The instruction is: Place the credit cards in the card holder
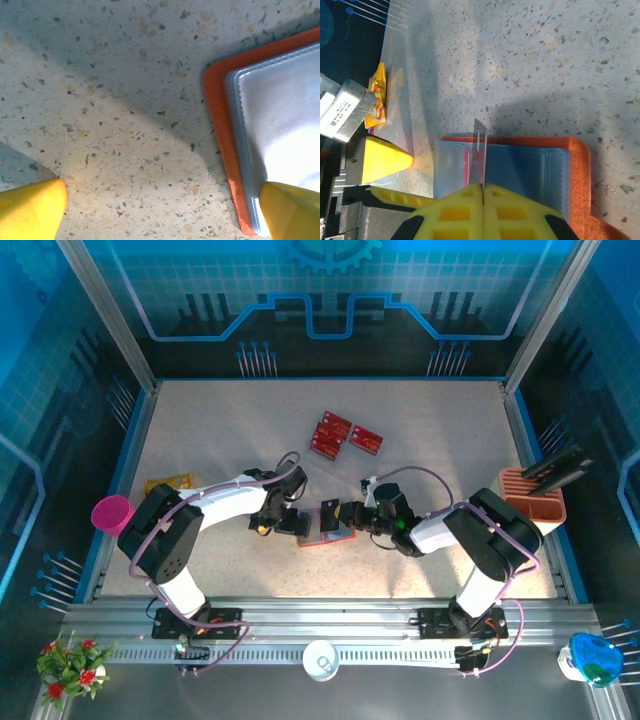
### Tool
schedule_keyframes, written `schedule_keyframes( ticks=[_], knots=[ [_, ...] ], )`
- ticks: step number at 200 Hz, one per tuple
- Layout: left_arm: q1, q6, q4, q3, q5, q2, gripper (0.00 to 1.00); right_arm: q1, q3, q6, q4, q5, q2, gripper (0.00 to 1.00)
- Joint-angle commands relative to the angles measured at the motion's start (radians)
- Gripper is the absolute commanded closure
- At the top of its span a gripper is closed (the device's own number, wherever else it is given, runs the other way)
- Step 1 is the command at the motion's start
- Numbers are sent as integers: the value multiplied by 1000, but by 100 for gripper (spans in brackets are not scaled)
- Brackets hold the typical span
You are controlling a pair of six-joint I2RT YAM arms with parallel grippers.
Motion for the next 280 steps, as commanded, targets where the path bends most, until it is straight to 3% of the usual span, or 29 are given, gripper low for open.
schedule_keyframes(
  ticks=[1,131,216,280],
  knots=[
    [-10,10,-28,-37,-16,39,1,-11,-18,-34,-3,8,-16,100],
    [-16,-1,-21,-51,-11,36,1,5,0,-86,-37,-25,-16,100],
    [-16,-3,-20,-57,-10,33,1,-29,10,-47,-35,-21,-112,100],
    [-16,-5,-18,-52,-10,42,1,-29,68,-46,-14,-54,-27,100]
  ],
)
